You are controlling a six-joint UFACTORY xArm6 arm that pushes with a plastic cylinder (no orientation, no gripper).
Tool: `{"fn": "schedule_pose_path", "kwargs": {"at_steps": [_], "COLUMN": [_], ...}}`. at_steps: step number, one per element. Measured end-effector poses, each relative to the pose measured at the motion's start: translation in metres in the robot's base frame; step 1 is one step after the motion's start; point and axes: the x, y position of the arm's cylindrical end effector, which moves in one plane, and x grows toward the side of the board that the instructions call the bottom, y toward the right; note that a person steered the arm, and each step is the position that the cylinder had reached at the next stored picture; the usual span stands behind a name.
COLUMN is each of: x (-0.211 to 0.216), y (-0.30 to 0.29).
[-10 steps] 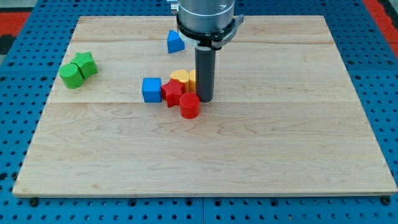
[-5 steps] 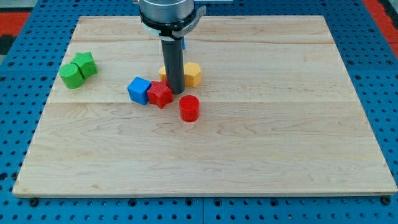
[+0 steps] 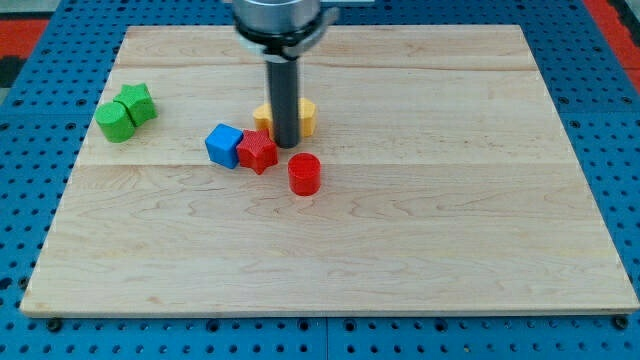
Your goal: Move the red blocks towards the right bottom
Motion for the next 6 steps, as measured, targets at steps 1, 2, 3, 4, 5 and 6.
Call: {"fn": "schedule_pose_path", "kwargs": {"at_steps": [1,2,3,4,5,6], "x": [0.000,-0.006,-0.003,0.006,0.022,0.031], "y": [-0.038,-0.081,-0.098,-0.097,-0.087,-0.047]}}
